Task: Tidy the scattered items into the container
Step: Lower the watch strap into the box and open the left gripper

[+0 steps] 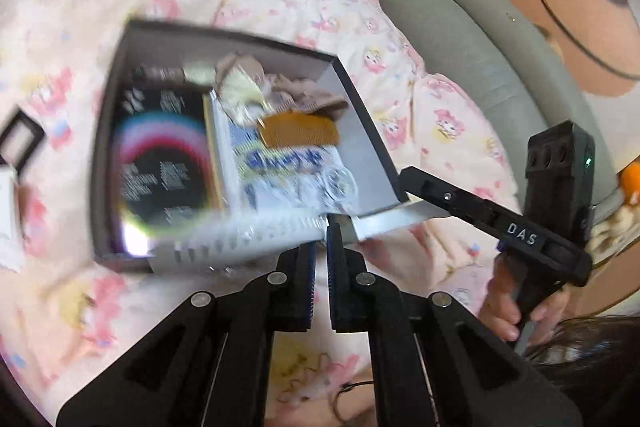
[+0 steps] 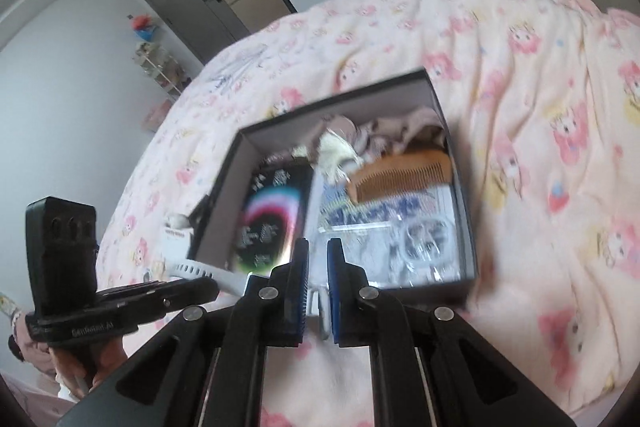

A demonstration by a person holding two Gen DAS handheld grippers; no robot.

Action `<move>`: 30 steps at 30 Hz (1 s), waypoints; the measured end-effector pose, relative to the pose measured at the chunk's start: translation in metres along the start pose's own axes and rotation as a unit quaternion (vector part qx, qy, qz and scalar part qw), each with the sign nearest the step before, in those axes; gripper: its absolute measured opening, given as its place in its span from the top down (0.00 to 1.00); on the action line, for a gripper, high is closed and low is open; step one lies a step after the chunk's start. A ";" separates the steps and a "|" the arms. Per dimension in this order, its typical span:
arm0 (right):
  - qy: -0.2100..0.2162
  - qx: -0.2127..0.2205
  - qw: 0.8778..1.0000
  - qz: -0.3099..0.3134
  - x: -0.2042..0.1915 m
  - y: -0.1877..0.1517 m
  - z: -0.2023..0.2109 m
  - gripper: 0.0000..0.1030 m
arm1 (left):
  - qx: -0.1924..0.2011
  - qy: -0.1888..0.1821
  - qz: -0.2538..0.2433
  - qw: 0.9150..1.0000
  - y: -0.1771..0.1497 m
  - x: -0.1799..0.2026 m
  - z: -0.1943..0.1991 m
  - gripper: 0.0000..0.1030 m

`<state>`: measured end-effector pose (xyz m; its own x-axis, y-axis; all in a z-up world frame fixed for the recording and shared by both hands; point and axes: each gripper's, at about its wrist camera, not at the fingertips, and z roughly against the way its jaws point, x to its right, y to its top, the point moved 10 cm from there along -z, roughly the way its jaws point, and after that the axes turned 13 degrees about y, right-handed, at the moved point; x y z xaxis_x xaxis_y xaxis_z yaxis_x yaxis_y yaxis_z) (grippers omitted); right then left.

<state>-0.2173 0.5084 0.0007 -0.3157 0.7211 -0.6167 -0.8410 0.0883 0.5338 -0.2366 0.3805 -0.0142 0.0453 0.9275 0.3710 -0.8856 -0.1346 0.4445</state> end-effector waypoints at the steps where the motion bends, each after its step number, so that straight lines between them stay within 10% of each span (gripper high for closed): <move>1: 0.003 -0.002 1.000 0.001 -0.001 0.002 -0.002 0.93 | -0.001 0.002 0.004 1.000 0.005 -0.003 0.000 0.97; 12: -0.026 -0.005 0.999 0.040 0.012 0.062 -0.034 0.93 | -0.027 0.019 0.026 0.999 0.077 -0.023 -0.047 0.97; 22: -0.139 -0.130 0.981 0.043 0.081 0.039 -0.091 0.93 | -0.167 0.056 0.052 0.983 0.043 -0.061 -0.124 0.94; 30: -0.096 -0.170 0.979 0.056 0.067 0.030 -0.097 0.92 | -0.206 0.152 -0.029 0.966 0.046 -0.074 -0.104 0.94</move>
<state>-0.3061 0.4928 -0.0806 -0.3536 0.8315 -0.4286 -0.9136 -0.2085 0.3492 -0.3286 0.3419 -0.1060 0.0186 0.9974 0.0702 -0.9973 0.0135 0.0725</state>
